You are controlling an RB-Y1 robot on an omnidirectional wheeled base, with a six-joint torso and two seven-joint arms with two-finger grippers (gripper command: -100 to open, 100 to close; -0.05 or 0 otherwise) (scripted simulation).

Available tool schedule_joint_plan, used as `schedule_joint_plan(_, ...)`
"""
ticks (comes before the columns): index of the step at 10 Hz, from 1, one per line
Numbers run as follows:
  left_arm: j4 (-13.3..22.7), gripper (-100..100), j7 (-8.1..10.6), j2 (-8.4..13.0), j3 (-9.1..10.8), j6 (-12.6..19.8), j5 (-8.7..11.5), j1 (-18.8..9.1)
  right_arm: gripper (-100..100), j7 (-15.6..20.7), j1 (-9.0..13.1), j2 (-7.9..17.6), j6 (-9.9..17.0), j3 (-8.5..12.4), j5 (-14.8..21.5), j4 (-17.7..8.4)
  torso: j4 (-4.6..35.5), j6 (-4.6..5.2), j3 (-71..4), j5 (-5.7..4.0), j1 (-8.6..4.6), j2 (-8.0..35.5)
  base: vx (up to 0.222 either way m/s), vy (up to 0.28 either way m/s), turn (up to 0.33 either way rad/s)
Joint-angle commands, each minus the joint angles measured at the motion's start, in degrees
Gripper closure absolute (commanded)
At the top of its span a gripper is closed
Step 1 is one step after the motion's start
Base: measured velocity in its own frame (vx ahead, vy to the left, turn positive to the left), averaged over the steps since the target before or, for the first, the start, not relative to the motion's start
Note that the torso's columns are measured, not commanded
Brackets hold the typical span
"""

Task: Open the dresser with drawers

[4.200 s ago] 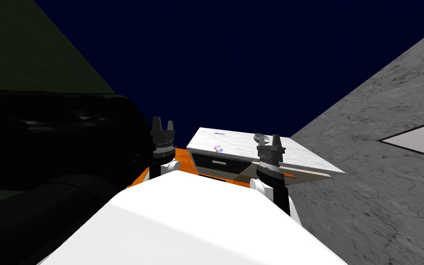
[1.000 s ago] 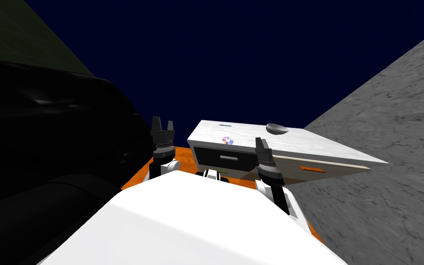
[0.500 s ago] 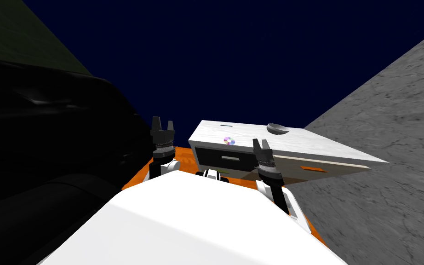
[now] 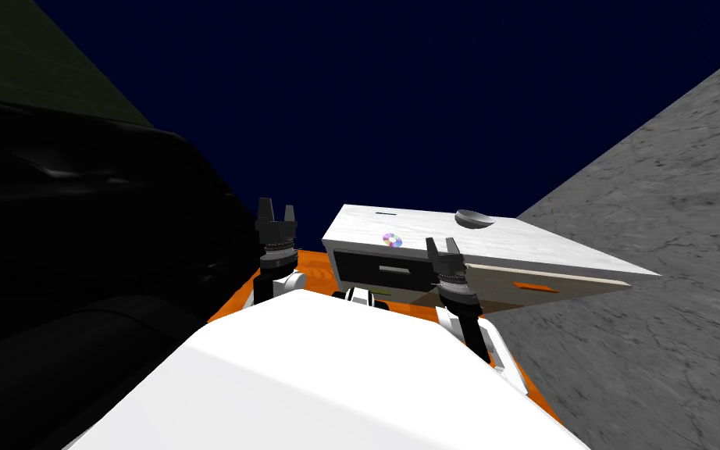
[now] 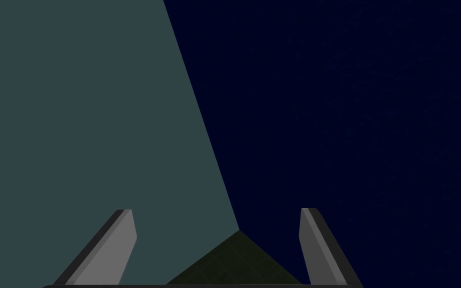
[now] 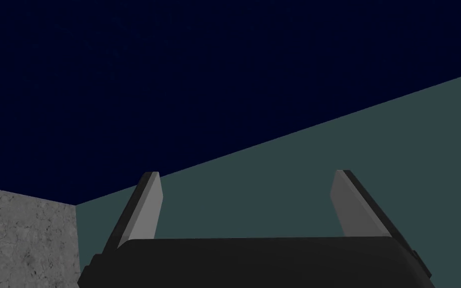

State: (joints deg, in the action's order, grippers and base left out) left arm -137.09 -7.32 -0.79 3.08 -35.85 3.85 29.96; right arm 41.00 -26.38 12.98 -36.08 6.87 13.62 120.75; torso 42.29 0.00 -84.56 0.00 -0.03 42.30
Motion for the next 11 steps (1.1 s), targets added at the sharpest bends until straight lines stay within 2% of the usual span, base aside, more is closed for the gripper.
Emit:
schedule_joint_plan(1,0.0,0,0.00,0.0,0.00,0.0,0.0,0.0,-100,4.3,0.2,0.3,-1.5,0.6,1.4,-1.6,0.0,0.01,0.0,0.00,0.05,0.0,0.001,0.039,-0.029)
schedule_joint_plan(2,0.0,0,0.00,0.0,0.00,0.0,0.0,0.0,-100,5.1,0.2,0.3,-1.5,0.6,1.4,-1.6,0.0,0.00,0.0,0.00,0.02,0.0,-0.001,0.023,0.009)
schedule_joint_plan(3,0.0,0,0.00,0.0,0.00,0.0,0.0,0.0,-100,7.2,0.3,0.6,-2.8,1.3,2.9,-3.2,0.0,0.00,0.0,-0.01,-0.01,0.0,-0.005,0.034,-0.050)
schedule_joint_plan(5,0.0,0,0.00,0.0,0.00,0.0,0.0,0.0,-100,9.5,0.3,0.6,-2.8,1.3,2.9,-3.2,0.0,-0.01,0.0,0.01,0.04,0.0,-0.003,0.024,-0.015)
schedule_joint_plan(6,0.0,0,0.00,0.0,0.00,0.0,0.0,0.0,-100,11.6,0.4,0.8,-4.2,1.9,4.4,-4.9,0.0,0.00,0.0,0.00,-0.01,0.0,-0.007,0.044,-0.038)
schedule_joint_plan(8,0.0,0,0.00,0.0,0.00,0.0,0.0,0.0,-100,13.9,0.4,0.8,-4.2,1.9,4.4,-4.9,0.0,0.00,0.0,0.03,0.09,0.0,-0.002,0.034,-0.014)
schedule_joint_plan(9,0.0,0,0.00,0.0,0.00,0.0,0.0,0.0,-100,16.1,0.5,1.0,-5.6,2.6,5.9,-6.7,0.0,0.00,0.0,-0.01,-0.02,0.0,-0.006,0.018,-0.047)
schedule_joint_plan(11,0.0,0,0.00,0.0,0.00,0.0,0.0,0.0,-100,18.3,0.5,1.0,-5.6,2.6,5.9,-6.7,0.0,0.00,0.0,-0.01,0.00,0.0,-0.006,0.017,-0.032)
